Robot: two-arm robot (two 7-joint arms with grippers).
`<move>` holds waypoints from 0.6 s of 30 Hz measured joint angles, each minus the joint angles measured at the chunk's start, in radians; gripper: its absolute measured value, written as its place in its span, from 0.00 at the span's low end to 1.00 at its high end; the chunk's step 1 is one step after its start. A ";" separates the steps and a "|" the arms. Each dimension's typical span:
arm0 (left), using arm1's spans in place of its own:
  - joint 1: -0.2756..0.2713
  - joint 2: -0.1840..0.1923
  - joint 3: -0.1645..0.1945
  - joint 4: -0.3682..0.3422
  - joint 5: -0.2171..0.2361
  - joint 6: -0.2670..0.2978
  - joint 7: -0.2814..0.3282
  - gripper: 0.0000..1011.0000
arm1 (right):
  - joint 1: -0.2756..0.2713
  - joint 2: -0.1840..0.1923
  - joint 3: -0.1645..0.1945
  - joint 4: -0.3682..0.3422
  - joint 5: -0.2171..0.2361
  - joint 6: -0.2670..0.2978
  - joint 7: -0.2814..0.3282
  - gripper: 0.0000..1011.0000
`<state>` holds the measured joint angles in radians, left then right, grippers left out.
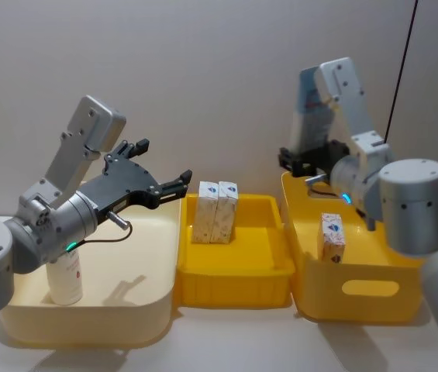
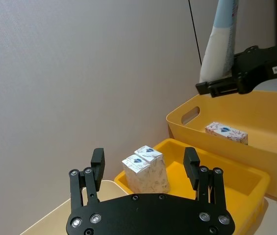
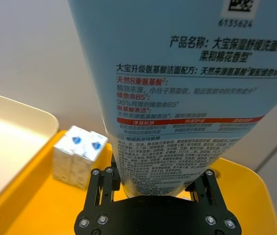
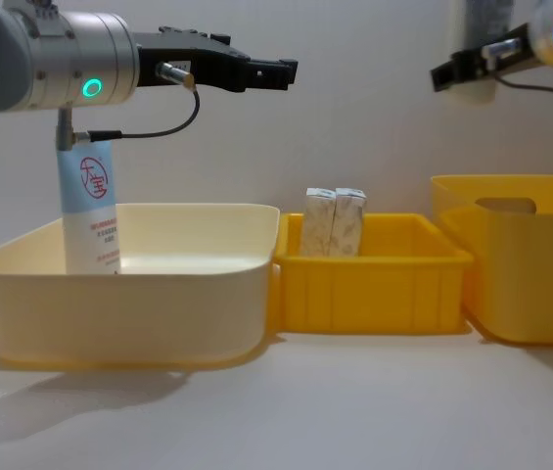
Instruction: Bimanual collaborative sorting of washing and personal care products
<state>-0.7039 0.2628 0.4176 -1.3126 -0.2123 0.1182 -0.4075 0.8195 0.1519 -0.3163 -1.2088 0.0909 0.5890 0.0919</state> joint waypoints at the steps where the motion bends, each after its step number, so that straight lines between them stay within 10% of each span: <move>1: 0.000 0.000 0.000 0.000 0.000 0.000 0.000 0.99 | 0.005 0.007 0.008 -0.003 -0.001 0.028 -0.003 0.67; 18: 0.000 0.000 0.000 0.000 0.000 0.000 0.000 0.99 | 0.073 0.079 0.039 -0.002 0.000 0.303 0.042 0.67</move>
<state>-0.7039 0.2627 0.4175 -1.3126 -0.2122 0.1182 -0.4074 0.8922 0.2306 -0.2777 -1.2105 0.0906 0.8924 0.1341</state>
